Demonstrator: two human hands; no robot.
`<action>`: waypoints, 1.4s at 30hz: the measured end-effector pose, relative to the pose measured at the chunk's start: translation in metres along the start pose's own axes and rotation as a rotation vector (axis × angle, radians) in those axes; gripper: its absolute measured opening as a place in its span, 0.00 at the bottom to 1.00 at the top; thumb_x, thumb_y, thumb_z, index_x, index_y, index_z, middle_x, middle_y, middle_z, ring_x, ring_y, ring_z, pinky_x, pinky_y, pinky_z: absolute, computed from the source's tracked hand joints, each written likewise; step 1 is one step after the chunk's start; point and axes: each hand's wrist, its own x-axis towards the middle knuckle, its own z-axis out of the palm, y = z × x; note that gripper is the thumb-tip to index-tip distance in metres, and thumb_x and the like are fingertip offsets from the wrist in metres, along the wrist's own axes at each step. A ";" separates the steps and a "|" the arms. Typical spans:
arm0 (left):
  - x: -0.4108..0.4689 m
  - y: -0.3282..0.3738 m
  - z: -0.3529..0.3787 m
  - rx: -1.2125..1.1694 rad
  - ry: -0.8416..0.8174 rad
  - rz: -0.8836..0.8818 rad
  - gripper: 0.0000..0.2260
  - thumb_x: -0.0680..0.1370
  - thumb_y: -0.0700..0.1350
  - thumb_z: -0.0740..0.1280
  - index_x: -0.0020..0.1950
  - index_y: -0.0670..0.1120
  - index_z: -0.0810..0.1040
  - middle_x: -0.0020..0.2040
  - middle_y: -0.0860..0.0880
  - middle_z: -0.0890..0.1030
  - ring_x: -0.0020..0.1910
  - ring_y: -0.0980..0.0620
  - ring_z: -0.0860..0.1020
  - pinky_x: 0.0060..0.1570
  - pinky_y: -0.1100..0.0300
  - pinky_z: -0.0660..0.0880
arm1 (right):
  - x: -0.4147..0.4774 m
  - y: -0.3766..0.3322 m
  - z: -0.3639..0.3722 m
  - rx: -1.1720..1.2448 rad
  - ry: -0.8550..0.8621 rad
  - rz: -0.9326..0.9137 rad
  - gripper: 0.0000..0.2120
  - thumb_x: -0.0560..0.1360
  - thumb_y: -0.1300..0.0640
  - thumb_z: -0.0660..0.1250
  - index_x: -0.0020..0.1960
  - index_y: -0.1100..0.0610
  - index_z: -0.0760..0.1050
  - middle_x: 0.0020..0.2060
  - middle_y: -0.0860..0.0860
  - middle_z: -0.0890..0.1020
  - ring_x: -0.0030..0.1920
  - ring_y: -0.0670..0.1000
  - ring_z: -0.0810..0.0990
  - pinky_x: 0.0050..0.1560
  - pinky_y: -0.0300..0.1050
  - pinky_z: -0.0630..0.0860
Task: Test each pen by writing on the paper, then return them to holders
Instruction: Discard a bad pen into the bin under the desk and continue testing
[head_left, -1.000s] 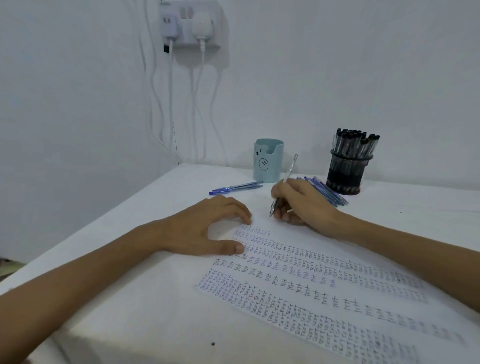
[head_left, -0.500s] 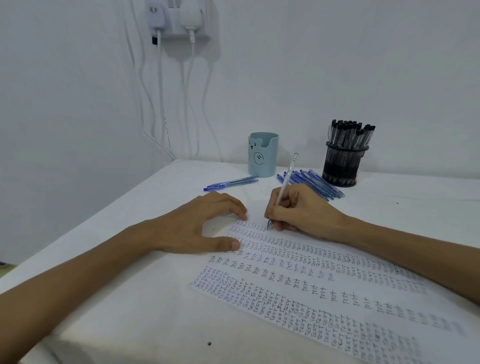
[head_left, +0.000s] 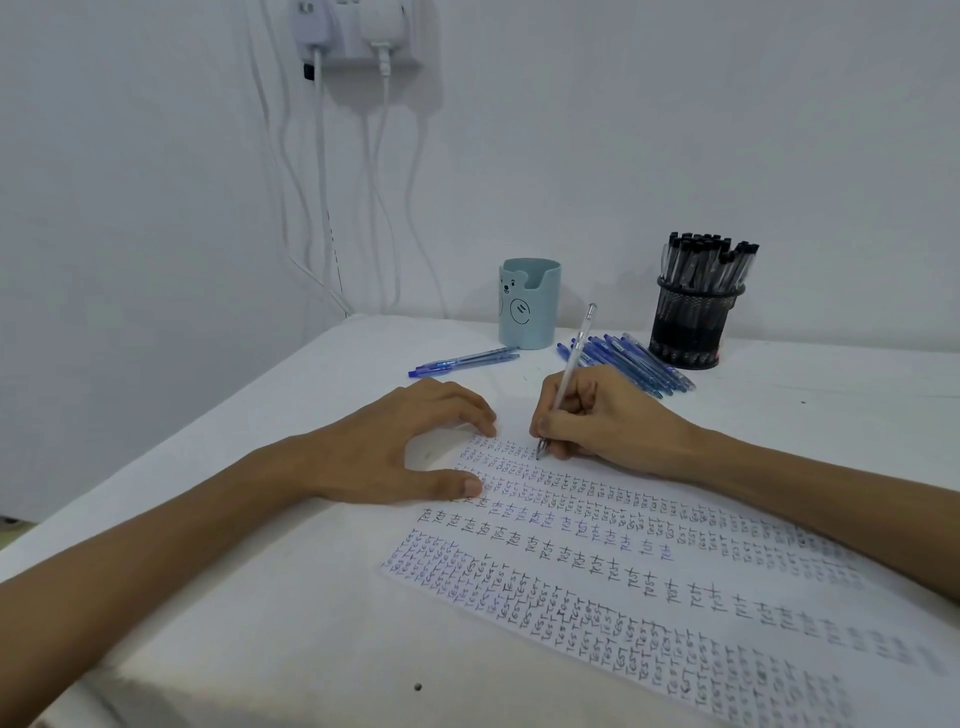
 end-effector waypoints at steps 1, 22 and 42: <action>0.000 0.000 0.000 0.001 0.002 0.001 0.24 0.77 0.64 0.69 0.70 0.56 0.76 0.70 0.62 0.73 0.74 0.55 0.70 0.73 0.55 0.68 | 0.000 0.000 0.000 0.008 -0.008 0.008 0.06 0.78 0.66 0.69 0.42 0.64 0.80 0.34 0.63 0.82 0.35 0.54 0.79 0.41 0.45 0.75; 0.000 -0.004 0.002 0.005 0.021 0.025 0.22 0.78 0.63 0.71 0.70 0.57 0.75 0.70 0.62 0.73 0.74 0.55 0.70 0.73 0.56 0.67 | 0.003 0.004 0.000 -0.050 0.052 0.017 0.06 0.77 0.66 0.69 0.43 0.68 0.78 0.37 0.67 0.82 0.33 0.50 0.80 0.34 0.36 0.73; 0.004 0.027 -0.012 0.031 0.098 -0.006 0.16 0.82 0.64 0.62 0.65 0.58 0.77 0.65 0.65 0.77 0.69 0.59 0.73 0.69 0.52 0.72 | -0.040 -0.029 0.006 -0.151 0.123 0.063 0.21 0.82 0.42 0.62 0.39 0.57 0.73 0.31 0.52 0.77 0.30 0.49 0.71 0.30 0.45 0.70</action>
